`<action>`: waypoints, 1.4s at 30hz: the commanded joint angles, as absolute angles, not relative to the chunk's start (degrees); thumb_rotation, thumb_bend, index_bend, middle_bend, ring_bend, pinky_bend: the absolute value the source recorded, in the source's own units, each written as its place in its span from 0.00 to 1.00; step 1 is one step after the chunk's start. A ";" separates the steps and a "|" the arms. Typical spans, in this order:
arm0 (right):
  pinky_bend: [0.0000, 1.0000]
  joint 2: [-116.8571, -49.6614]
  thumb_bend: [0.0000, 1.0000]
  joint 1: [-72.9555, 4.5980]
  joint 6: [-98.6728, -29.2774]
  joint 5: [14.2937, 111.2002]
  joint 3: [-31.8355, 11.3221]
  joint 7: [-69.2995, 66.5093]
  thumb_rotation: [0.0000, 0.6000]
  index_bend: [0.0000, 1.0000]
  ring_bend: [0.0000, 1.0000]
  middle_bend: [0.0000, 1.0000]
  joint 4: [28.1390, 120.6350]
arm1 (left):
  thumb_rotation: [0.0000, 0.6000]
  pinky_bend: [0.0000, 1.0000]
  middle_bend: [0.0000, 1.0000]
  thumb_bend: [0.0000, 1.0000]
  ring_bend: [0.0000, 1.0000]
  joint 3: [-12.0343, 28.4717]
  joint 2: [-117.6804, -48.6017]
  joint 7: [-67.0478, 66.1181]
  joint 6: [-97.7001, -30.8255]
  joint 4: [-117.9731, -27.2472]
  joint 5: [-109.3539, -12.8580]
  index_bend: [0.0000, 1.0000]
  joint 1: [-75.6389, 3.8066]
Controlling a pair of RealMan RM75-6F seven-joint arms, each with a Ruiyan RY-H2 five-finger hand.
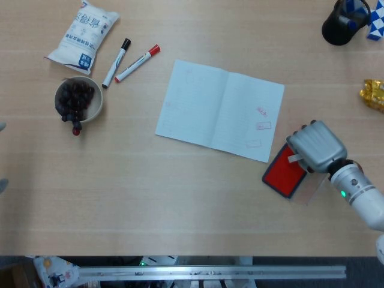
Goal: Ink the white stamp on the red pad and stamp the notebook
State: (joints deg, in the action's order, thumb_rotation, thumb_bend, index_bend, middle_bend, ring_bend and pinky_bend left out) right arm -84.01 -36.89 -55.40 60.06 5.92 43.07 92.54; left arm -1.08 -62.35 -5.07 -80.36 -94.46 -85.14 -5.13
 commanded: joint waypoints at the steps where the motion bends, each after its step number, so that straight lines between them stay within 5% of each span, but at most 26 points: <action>1: 0.47 -84.11 0.42 -36.84 -55.32 59.96 5.94 43.25 1.00 0.73 0.49 0.58 92.32 | 1.00 0.12 0.17 0.12 0.20 -1.04 -62.38 -5.06 -80.37 -94.44 -85.17 0.12 -5.16; 14: 0.47 -81.42 0.42 -35.90 -56.68 61.34 4.99 40.61 1.00 0.74 0.49 0.58 95.51 | 1.00 0.12 0.16 0.12 0.20 -1.02 -62.26 -5.06 -80.56 -94.67 -85.20 0.11 -5.04; 23: 0.47 -77.23 0.42 -38.18 -55.05 58.65 -0.17 36.50 1.00 0.75 0.50 0.60 100.96 | 1.00 0.12 0.16 0.12 0.20 -1.17 -61.74 -5.22 -81.16 -95.61 -85.99 0.11 -4.89; 42: 0.47 -87.59 0.47 -50.75 -51.93 38.87 -7.08 44.37 1.00 0.78 0.54 0.65 94.20 | 1.00 0.12 0.16 0.12 0.20 -1.77 -60.55 -4.37 -81.37 -96.30 -86.61 0.11 -4.40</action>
